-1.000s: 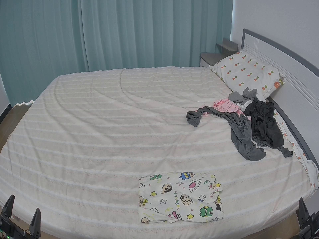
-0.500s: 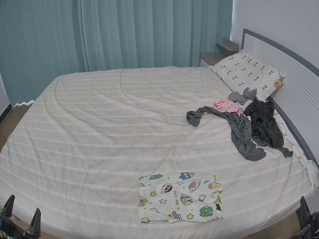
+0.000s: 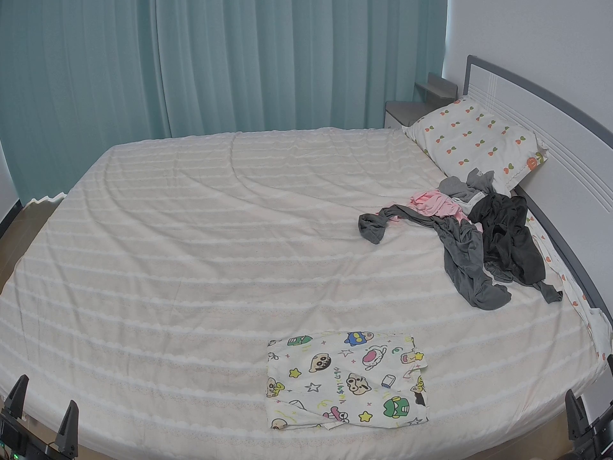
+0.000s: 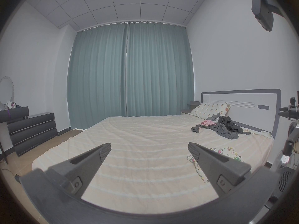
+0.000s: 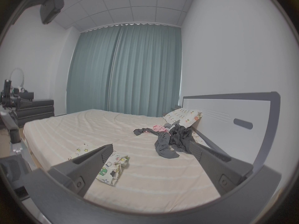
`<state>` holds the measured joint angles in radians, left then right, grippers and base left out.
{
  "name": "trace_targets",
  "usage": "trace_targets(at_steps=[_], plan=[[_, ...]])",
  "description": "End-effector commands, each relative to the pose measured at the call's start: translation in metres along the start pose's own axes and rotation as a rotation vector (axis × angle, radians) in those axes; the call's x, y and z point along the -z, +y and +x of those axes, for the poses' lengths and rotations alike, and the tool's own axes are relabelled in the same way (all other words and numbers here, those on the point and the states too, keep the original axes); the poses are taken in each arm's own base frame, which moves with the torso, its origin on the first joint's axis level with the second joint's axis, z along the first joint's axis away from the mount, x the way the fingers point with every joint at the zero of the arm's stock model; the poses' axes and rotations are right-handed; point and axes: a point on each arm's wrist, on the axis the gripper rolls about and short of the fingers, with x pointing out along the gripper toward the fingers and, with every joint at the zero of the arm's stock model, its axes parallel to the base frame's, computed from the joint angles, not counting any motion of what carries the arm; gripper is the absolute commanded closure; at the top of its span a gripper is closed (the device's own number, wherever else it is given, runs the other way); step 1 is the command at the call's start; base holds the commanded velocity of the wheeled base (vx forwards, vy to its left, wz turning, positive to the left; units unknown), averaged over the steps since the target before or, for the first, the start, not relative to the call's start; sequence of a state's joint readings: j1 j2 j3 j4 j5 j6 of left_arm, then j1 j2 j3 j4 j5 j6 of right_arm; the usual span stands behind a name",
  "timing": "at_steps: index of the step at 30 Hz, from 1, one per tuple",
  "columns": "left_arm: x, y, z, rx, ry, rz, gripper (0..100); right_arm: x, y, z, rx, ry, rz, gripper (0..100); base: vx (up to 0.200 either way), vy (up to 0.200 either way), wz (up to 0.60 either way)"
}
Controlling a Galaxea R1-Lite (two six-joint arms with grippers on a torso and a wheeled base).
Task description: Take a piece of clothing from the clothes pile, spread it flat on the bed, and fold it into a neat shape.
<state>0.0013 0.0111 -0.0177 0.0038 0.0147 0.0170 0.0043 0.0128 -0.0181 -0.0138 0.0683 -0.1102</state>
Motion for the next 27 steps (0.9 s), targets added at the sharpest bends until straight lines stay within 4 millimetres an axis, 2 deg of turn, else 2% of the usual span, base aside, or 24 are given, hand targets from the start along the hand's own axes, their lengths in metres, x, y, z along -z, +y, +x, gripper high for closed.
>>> trace_targets(at_steps=[1,3,7,8,10,12,17,27], plan=[[0.0051,-0.0001,0.0005,-0.001,0.006,0.001,0,0.0008,-0.0033,-0.0010,0.162,0.017,0.053,0,0.000,0.000,0.00],[0.0051,-0.0001,0.0005,-0.001,0.006,0.001,0,0.0003,-0.0048,-0.0017,0.229,0.014,0.087,0,0.000,0.000,0.00],[0.0051,-0.0001,0.0005,0.001,0.006,0.000,0,-0.0002,-0.0037,-0.0016,0.182,0.007,0.070,0,0.000,0.000,0.00],[0.0051,-0.0001,0.0005,0.001,0.006,0.000,0,-0.0004,-0.0033,-0.0015,0.157,0.005,0.055,0,0.000,0.000,0.00],[0.0051,-0.0001,0.0005,-0.001,0.006,0.000,0,-0.0001,0.0011,-0.0009,-0.032,-0.012,0.000,0,0.000,0.000,0.00],[0.0051,-0.0001,0.0005,0.001,0.006,-0.002,0,0.0004,0.0024,-0.0010,-0.093,-0.003,0.020,0,0.000,0.000,0.00],[0.0051,-0.0001,0.0005,0.001,0.006,-0.002,0,0.0065,-0.0008,0.0001,0.078,0.045,0.104,0,0.000,0.000,0.00],[0.0051,-0.0001,0.0005,0.001,0.006,-0.002,0,0.0065,-0.0006,0.0000,0.068,0.034,0.113,0,0.000,0.000,0.00]])
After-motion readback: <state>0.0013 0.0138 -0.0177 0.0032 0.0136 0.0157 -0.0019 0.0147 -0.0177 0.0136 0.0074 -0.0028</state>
